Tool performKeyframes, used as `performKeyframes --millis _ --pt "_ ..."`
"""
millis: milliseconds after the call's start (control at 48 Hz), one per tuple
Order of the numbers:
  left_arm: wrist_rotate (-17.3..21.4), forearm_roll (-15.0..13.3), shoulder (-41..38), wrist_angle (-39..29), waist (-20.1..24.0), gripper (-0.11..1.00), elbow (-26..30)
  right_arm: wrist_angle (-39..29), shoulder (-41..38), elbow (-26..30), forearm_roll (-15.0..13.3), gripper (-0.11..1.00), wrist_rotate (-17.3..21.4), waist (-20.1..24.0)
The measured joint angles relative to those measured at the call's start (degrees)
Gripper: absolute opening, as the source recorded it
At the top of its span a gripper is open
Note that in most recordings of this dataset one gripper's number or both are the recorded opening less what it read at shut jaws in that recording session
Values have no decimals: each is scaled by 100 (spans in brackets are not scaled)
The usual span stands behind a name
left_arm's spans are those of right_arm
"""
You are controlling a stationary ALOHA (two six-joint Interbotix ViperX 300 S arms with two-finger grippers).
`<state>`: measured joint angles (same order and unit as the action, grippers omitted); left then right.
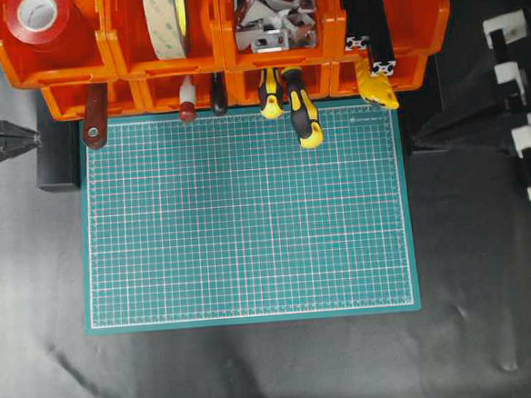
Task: Pick cutter from container rack with right arm.
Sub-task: 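Move the right gripper left toward the yellow cutter on the rack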
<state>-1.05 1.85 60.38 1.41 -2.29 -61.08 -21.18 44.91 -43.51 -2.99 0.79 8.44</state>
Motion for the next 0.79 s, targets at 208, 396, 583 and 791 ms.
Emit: performKeyframes --millis 208,396,583,791 --pt "0 0 0 0 0 -1 0 -694 -431 439 -598 0 53 255" --pt "0 0 0 -9 0 -1 0 -1169 -1090 949 -1222 0 246 510" --pt "0 0 -9 -9 0 -1 0 -2566 -1793 1389 -2347 0 1169 1055" --pt "0 0 -9 -9 0 -1 0 -4157 -2206 1327 -4351 0 2909 2153"
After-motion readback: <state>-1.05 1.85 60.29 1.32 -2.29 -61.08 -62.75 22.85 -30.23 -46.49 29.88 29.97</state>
